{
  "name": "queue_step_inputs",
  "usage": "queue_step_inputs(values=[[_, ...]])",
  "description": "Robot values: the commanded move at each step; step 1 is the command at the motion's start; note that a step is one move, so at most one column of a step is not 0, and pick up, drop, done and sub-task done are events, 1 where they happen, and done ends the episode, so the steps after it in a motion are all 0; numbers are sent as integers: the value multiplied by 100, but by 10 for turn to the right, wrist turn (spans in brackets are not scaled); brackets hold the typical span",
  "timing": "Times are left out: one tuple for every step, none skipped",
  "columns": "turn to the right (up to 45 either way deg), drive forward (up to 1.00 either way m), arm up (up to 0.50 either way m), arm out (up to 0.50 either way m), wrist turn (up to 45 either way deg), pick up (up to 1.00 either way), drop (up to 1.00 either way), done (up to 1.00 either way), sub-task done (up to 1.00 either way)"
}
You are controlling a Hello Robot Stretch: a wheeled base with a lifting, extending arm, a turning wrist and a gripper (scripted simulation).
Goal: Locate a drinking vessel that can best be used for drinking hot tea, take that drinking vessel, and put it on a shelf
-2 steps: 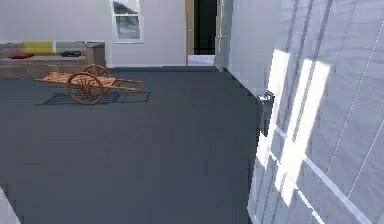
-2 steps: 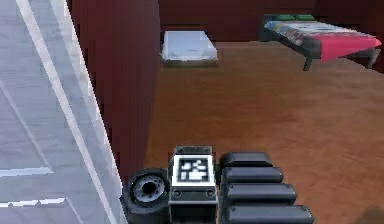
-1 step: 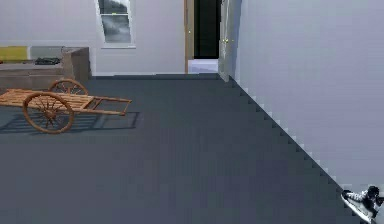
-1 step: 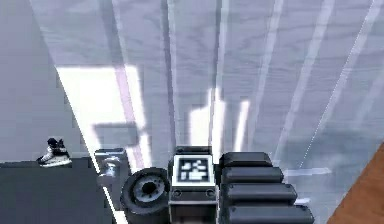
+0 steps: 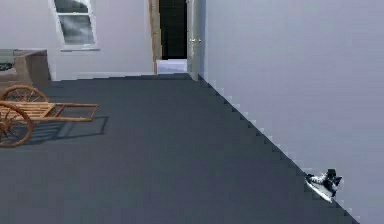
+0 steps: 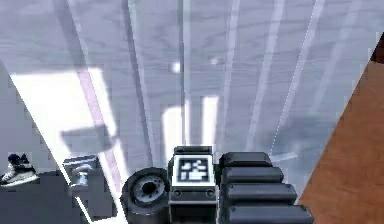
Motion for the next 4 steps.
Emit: queue_step_inputs(values=[[0,30,0,0,0,0,0,0,0],[-60,0,0,0,0,0,0,0,0],[0,100,0,0,0,0,0,0,0],[0,100,0,0,0,0,0,0,0]])
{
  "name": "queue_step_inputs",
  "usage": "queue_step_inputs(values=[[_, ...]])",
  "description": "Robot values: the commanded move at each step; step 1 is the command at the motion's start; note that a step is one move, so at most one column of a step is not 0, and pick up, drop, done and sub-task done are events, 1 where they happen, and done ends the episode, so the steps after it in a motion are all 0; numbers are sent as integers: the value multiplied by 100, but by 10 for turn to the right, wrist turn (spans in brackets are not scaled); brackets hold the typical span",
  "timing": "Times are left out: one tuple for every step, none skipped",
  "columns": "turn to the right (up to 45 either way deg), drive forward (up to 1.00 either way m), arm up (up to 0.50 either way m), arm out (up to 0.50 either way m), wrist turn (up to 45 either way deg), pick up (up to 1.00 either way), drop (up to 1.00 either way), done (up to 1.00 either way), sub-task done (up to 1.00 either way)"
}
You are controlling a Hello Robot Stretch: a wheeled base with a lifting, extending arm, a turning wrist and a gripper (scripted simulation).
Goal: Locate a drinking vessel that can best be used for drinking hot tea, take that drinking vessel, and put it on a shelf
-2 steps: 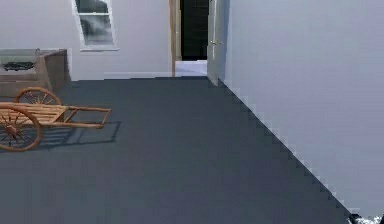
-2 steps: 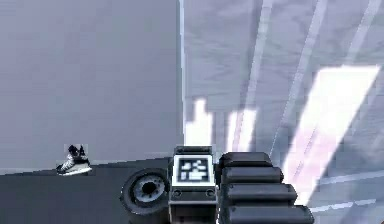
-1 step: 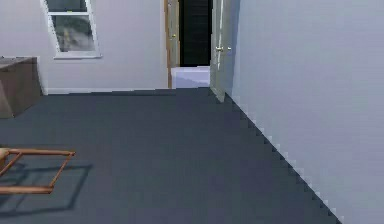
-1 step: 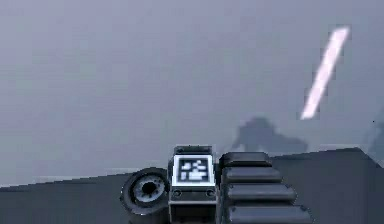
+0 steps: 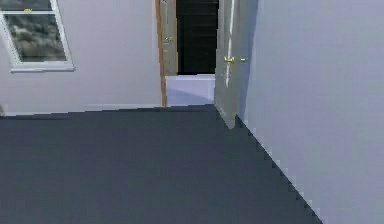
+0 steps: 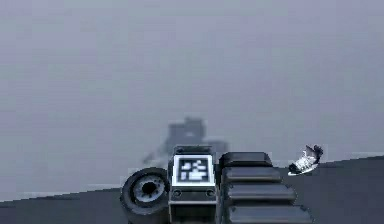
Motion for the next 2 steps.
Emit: queue_step_inputs(values=[[0,100,0,0,0,0,0,0,0],[0,100,0,0,0,0,0,0,0]])
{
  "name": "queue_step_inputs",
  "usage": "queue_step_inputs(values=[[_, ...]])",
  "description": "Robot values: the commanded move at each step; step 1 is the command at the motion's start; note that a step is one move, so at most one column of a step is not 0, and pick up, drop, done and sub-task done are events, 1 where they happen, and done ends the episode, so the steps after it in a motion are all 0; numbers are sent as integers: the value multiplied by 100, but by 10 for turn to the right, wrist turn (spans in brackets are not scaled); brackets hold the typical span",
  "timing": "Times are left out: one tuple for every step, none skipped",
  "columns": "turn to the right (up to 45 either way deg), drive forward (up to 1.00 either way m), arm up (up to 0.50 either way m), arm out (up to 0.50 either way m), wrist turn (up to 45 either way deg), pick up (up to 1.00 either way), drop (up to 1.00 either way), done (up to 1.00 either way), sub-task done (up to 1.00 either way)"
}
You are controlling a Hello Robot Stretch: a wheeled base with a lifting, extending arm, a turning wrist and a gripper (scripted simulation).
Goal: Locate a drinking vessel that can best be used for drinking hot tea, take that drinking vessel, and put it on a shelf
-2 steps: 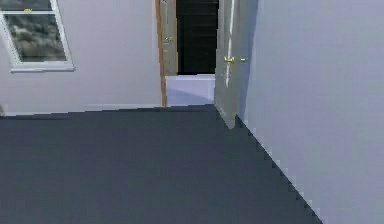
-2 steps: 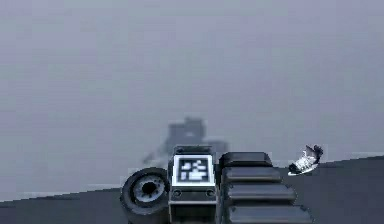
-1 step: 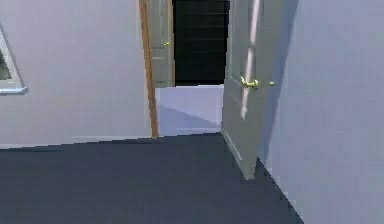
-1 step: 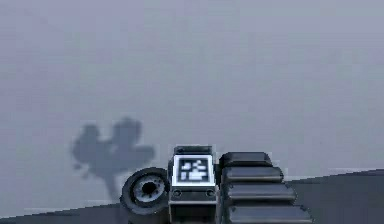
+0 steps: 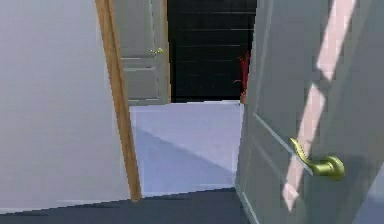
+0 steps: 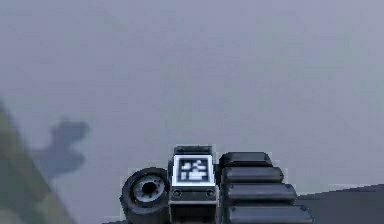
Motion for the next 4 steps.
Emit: queue_step_inputs(values=[[0,100,0,0,0,0,0,0,0],[-60,0,0,0,0,0,0,0,0],[0,50,0,0,0,0,0,0,0],[450,0,0,0,0,0,0,0,0]])
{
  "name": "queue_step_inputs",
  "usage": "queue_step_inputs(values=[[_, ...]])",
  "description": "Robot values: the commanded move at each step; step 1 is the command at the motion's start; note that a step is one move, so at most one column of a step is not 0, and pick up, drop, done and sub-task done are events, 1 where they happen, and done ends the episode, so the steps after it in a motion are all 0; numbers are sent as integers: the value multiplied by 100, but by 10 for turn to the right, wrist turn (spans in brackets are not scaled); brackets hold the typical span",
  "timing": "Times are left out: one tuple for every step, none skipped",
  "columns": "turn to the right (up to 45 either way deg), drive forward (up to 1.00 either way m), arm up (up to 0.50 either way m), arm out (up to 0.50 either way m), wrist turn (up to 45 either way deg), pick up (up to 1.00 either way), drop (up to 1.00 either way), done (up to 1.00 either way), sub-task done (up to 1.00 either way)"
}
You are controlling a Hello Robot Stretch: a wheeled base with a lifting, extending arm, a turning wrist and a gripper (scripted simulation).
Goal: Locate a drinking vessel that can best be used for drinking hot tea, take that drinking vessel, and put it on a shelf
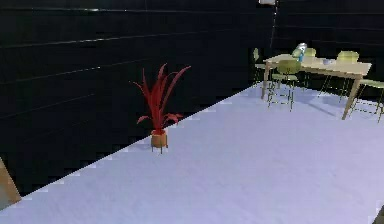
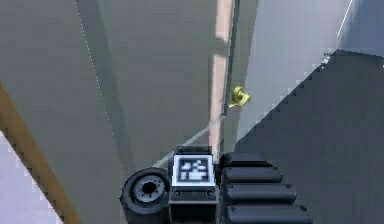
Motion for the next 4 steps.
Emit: queue_step_inputs(values=[[150,0,0,0,0,0,0,0,0],[0,100,0,0,0,0,0,0,0],[300,0,0,0,0,0,0,0,0],[0,5,0,0,0,0,0,0,0]])
